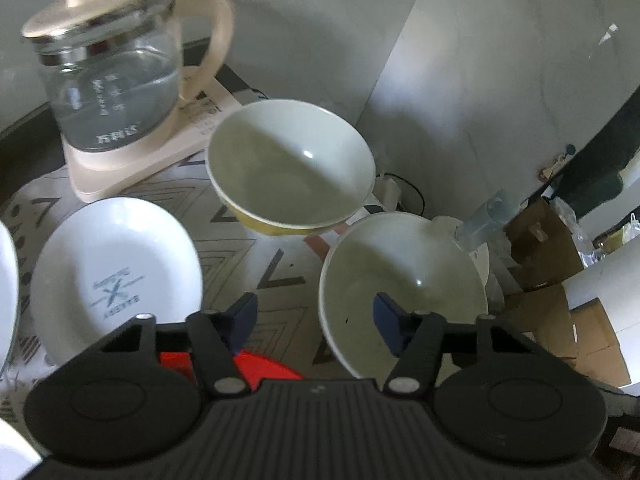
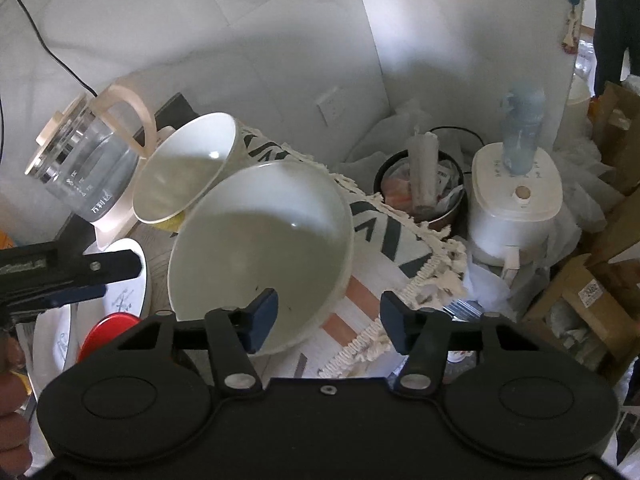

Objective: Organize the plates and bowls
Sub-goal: 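Close both grippers on the large white bowl's rim and lift it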

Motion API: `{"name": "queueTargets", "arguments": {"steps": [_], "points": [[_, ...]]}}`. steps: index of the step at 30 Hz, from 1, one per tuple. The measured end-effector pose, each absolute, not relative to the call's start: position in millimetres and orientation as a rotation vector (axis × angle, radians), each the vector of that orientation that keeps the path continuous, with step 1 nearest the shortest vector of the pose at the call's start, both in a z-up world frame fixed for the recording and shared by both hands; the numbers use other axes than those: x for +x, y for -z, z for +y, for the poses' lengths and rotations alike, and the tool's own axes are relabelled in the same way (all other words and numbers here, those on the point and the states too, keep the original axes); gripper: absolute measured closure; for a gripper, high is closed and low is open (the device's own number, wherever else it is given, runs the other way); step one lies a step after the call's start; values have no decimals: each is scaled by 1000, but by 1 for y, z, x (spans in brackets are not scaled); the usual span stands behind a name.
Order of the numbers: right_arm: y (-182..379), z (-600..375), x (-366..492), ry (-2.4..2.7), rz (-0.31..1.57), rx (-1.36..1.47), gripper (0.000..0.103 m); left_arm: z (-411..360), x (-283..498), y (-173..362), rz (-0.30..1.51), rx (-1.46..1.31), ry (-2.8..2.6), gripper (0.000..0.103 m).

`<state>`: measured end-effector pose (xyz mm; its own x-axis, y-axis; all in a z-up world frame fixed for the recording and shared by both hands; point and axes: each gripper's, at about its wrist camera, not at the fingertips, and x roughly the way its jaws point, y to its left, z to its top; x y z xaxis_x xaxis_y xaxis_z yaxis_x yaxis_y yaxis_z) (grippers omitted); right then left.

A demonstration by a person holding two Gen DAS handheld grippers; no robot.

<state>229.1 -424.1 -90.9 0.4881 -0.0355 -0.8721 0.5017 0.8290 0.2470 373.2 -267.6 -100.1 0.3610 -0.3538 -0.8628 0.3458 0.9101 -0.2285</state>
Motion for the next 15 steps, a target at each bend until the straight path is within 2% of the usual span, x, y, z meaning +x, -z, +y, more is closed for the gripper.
{"name": "queueTargets", "arguments": {"steps": [6, 15], "points": [[104, -428, 242, 350, 1041, 549, 67, -280, 392, 120, 1160, -1, 456, 59], [120, -435, 254, 379, 1084, 565, 72, -291, 410, 144, 1236, -14, 483, 79]]}}
